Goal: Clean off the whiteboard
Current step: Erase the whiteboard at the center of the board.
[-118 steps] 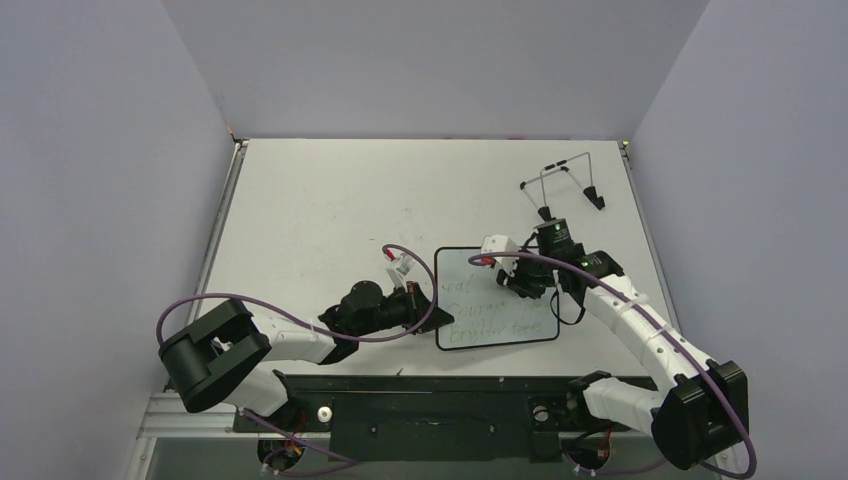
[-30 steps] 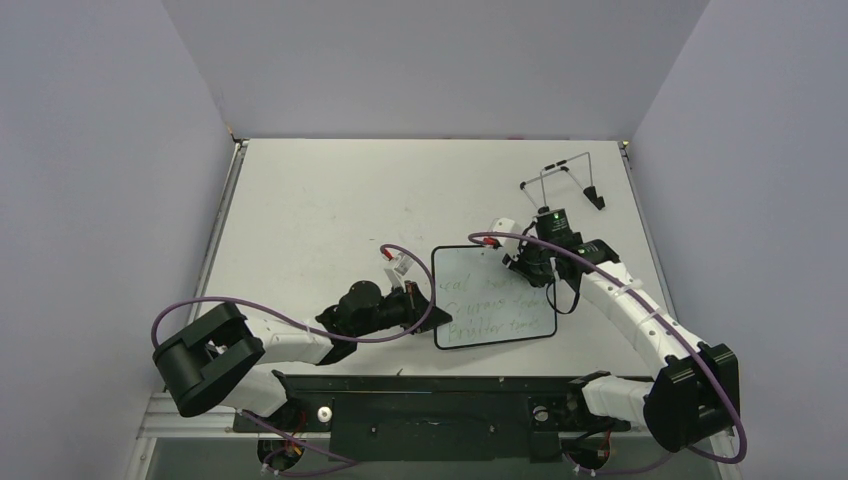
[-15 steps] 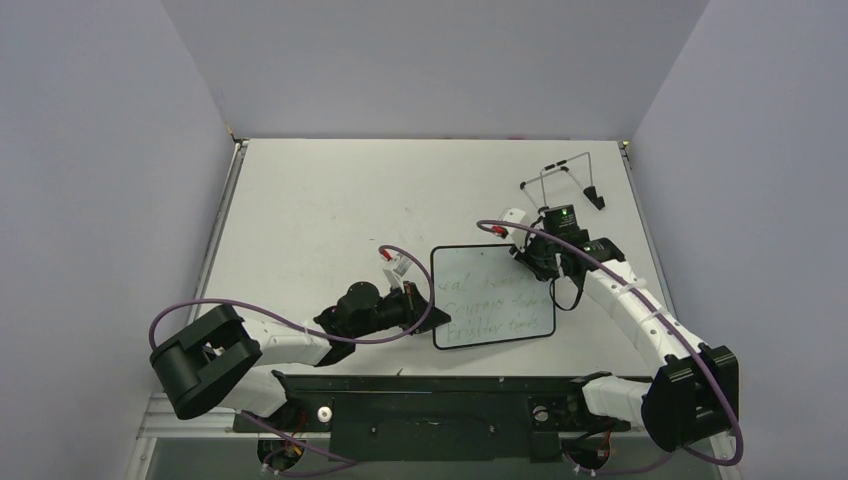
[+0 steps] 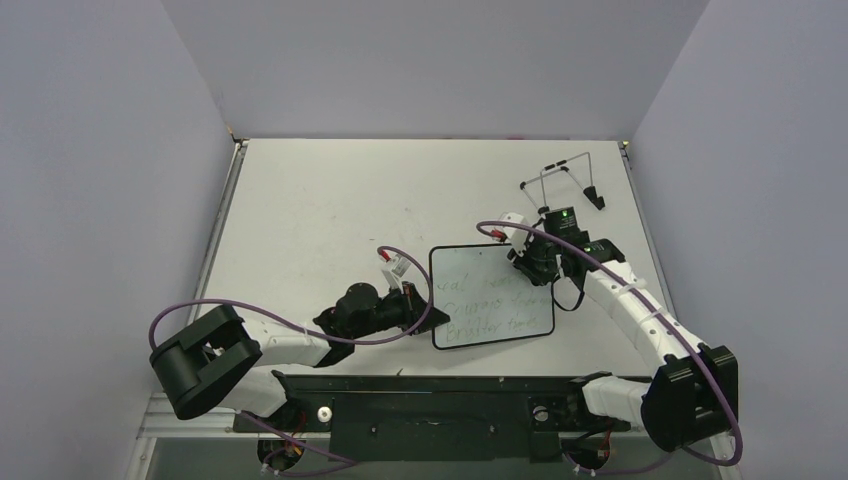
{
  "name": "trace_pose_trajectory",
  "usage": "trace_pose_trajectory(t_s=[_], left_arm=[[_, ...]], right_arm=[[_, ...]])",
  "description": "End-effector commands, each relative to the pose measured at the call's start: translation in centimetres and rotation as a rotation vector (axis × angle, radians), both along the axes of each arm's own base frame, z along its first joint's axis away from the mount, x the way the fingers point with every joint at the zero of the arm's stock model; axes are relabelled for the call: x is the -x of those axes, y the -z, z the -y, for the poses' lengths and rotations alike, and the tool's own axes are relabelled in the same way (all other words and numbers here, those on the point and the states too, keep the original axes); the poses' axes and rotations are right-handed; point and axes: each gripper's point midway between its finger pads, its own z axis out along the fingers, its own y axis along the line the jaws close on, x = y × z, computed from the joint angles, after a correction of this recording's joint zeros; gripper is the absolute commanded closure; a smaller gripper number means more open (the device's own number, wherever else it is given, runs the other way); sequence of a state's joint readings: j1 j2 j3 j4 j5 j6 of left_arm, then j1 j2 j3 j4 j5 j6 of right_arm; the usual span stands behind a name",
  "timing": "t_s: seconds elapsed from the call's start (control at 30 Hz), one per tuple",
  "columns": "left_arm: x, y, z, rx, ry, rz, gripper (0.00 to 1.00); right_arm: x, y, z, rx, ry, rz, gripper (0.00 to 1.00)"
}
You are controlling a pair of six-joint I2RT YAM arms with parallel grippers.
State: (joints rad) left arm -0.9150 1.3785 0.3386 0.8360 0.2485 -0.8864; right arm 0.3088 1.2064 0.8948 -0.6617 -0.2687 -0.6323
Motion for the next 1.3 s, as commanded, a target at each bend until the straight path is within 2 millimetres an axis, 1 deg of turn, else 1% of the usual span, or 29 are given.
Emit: trace_pose_trajectory(t_s=[0.0,0.03,0.07,0.13,0.17,0.23,0.27,0.33,0.43,0.5,0.53,0.6,0.63,0.67,0.7,0.73,0.8,0.83,0.9,0.93,0.97,1.0,1.03,1.07,1.1,1.13,1.17,1.23,1.27], left_arm=[[0.1,-1.3,0.5,0.017,0.048,0.109,1.00],[0.1,-1.3,0.5,0.017,0.049,0.110,1.00],[0.1,-1.4,0.6,0.019,0.049,0.112,1.00],[0.2,-1.5,0.5,0.019,0.050,0.115,1.00],[0.2,-1.4,0.5,0.015,0.050,0.113,1.00],[0.2,-1.5,0.5,0.014,0.049,0.116,1.00],[0.2,-1.6,0.5,0.014,0.049,0.120,1.00],[0.2,-1.6,0.4,0.013,0.051,0.124,1.00],[0.2,-1.3,0.6,0.009,0.057,0.119,1.00],[0.2,-1.2,0.8,0.002,0.072,0.118,1.00],[0.4,-1.3,0.9,0.001,0.084,0.121,1.00],[0.4,-1.2,1.0,-0.006,0.093,0.122,1.00],[0.3,-1.3,1.0,-0.008,0.095,0.121,1.00],[0.4,-1.3,1.1,-0.009,0.100,0.124,1.00],[0.3,-1.3,1.2,-0.010,0.103,0.123,1.00],[0.4,-1.4,1.2,-0.010,0.107,0.125,1.00],[0.3,-1.5,1.4,-0.009,0.113,0.125,1.00],[0.3,-1.6,1.5,-0.008,0.114,0.126,1.00],[0.2,-1.6,1.6,-0.007,0.118,0.127,1.00],[0.2,-1.7,1.6,-0.006,0.118,0.129,1.00],[0.1,-1.6,1.6,-0.007,0.117,0.129,1.00],[0.1,-1.7,1.6,-0.006,0.118,0.130,1.00],[0.1,-1.7,1.6,-0.004,0.117,0.127,1.00],[0.1,-1.7,1.6,-0.001,0.115,0.127,1.00],[0.1,-1.7,1.6,0.003,0.113,0.124,1.00],[0.1,-1.7,1.6,0.005,0.112,0.124,1.00],[0.2,-1.8,1.6,0.006,0.111,0.122,1.00],[0.1,-1.9,1.6,0.009,0.111,0.125,1.00],[0.1,-2.0,1.6,0.008,0.110,0.126,1.00]], right_arm=[[0.3,-0.7,-0.1,-0.034,-0.049,-0.004,1.00],[0.9,-0.7,-0.5,-0.031,-0.130,-0.010,1.00],[2.2,-0.4,-1.2,-0.056,-0.202,-0.052,1.00],[2.4,-0.7,-1.6,-0.078,-0.217,-0.050,1.00],[2.2,-0.5,-1.5,-0.078,-0.201,-0.040,1.00],[-0.2,-1.2,-0.7,-0.064,-0.085,0.066,1.00],[-0.8,-1.3,0.2,-0.039,-0.023,0.086,1.00],[-1.1,-1.2,0.9,-0.019,0.006,0.090,1.00],[0.8,-0.7,0.4,-0.021,-0.090,0.002,1.00],[2.4,-0.6,-1.2,-0.077,-0.212,-0.049,1.00],[2.5,-0.8,-1.3,-0.082,-0.227,-0.045,1.00],[1.8,-1.0,-1.0,-0.085,-0.164,-0.016,1.00],[-0.2,-1.7,0.0,-0.052,-0.082,0.070,1.00],[-0.7,-1.7,0.6,-0.054,0.002,0.083,1.00],[-1.9,-2.1,1.7,-0.037,0.081,0.129,1.00],[-2.2,-2.2,2.1,-0.034,0.103,0.135,1.00],[-1.6,-2.1,1.8,-0.041,0.050,0.102,1.00],[-0.2,-1.5,0.8,-0.060,-0.047,0.050,1.00],[1.8,-1.4,-0.6,-0.096,-0.174,-0.009,1.00],[2.0,-1.6,-0.8,-0.108,-0.188,-0.009,1.00],[1.3,-2.1,-0.6,-0.115,-0.131,0.016,1.00],[-0.5,-2.8,-0.2,-0.117,-0.065,0.089,1.00],[-1.5,-3.0,1.2,-0.087,0.056,0.126,1.00],[-2.5,-3.3,2.1,-0.076,0.116,0.169,1.00],[-2.8,-3.2,3.0,-0.056,0.167,0.173,1.00],[-2.5,-2.9,3.3,-0.047,0.168,0.150,1.00],[-2.3,-2.8,2.7,-0.052,0.117,0.134,1.00],[-0.5,-2.5,1.2,-0.077,-0.027,0.077,1.00],[1.5,-2.0,0.0,-0.112,-0.110,0.007,1.00]])
